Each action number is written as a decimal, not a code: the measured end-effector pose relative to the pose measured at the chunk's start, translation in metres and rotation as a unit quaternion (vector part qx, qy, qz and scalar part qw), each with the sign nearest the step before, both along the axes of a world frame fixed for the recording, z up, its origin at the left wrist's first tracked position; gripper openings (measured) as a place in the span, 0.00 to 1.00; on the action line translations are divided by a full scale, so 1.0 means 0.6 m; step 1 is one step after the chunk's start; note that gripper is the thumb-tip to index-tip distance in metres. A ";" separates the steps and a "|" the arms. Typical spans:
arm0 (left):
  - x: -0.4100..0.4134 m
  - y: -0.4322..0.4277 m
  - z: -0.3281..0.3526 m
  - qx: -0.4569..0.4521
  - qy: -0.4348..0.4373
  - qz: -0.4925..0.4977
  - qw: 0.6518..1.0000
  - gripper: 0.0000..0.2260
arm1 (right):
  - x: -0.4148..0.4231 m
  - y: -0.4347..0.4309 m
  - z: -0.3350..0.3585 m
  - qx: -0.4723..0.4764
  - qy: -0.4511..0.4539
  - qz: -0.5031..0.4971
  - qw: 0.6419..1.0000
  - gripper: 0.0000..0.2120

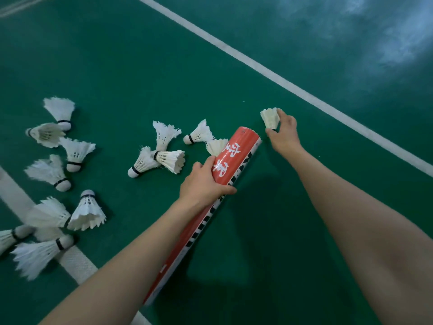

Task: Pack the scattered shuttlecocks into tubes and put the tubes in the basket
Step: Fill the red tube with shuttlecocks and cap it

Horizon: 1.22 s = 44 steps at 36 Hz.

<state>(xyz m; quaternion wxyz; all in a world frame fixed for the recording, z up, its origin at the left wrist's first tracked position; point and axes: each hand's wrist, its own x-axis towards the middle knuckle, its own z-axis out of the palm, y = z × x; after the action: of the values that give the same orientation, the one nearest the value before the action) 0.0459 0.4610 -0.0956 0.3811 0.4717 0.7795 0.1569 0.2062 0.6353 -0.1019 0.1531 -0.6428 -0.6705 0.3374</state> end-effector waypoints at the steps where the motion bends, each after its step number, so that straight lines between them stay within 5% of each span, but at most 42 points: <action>1: 0.000 0.001 -0.001 -0.001 0.002 0.000 1.000 0.45 | -0.004 0.011 -0.003 0.003 -0.023 0.012 1.000 0.30; 7: -0.014 0.002 -0.006 0.002 0.002 0.023 1.000 0.42 | -0.039 0.068 -0.030 0.019 -0.117 0.075 0.990 0.31; 19: -0.029 -0.019 0.003 0.004 -0.015 0.031 0.999 0.41 | -0.032 -0.005 -0.040 0.128 -0.233 0.189 0.945 0.09; 25: -0.023 -0.040 0.035 0.017 -0.058 0.026 0.998 0.38 | -0.014 -0.068 0.038 0.170 -0.143 0.131 0.966 0.11; 29: -0.015 -0.063 0.080 0.037 -0.093 0.012 0.995 0.43 | 0.006 -0.106 0.121 0.193 0.025 -0.008 0.981 0.07; 35: -0.003 -0.085 0.151 0.103 -0.128 0.000 0.986 0.39 | 0.022 -0.191 0.255 0.227 0.251 -0.097 0.936 0.04; 44: 0.015 -0.092 0.222 0.218 -0.133 -0.041 0.966 0.36 | 0.023 -0.269 0.359 0.292 0.256 -0.076 0.918 0.05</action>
<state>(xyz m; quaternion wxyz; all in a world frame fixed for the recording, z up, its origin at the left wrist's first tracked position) 0.0550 0.4057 0.0377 0.3748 0.5498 0.6490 0.3689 0.2199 0.4739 0.1138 0.5256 -0.5100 -0.6265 0.2666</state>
